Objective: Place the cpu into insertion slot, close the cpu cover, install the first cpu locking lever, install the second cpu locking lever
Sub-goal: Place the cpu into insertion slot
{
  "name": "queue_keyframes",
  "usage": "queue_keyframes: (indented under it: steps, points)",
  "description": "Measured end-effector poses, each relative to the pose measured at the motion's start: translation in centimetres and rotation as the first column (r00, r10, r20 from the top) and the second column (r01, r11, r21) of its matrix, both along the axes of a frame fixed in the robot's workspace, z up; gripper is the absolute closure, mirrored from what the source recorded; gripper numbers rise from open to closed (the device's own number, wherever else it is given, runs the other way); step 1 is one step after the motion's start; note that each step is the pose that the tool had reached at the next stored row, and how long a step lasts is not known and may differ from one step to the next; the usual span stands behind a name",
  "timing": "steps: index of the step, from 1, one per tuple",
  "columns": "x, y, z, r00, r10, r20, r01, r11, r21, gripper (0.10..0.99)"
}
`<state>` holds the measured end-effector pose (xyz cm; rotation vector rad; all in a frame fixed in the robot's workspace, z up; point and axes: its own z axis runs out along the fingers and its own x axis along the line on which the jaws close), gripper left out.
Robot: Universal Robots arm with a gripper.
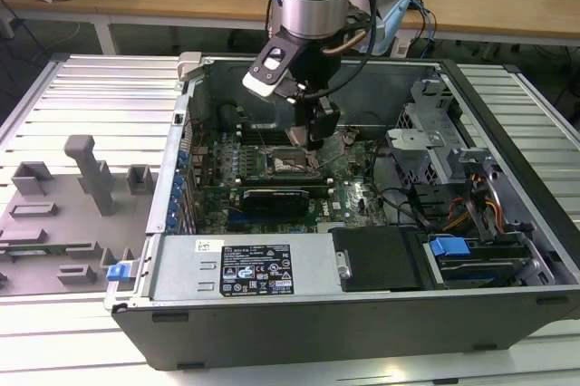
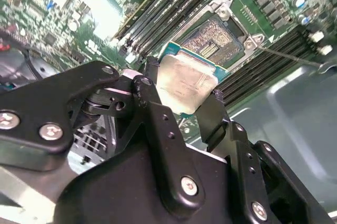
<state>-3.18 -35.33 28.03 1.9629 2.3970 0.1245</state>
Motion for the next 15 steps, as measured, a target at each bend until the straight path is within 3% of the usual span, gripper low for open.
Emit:
queue_keyframes:
  steps: [2,5,9,15]
  points:
    - [0.00,0.00,-0.34,0.9970,-0.077,0.0000,0.077,0.9970,0.000,0.545]
    - [0.00,0.00,-0.75,0.9905,-0.138,0.0000,0.138,0.9905,0.000,0.545]
    - [-0.01,0.31,-1.67,0.9846,-0.175,0.0000,0.175,0.9846,0.000,0.545]
    - [-0.02,0.66,-2.30,0.9801,-0.198,0.0000,0.198,0.9801,0.000,0.545]
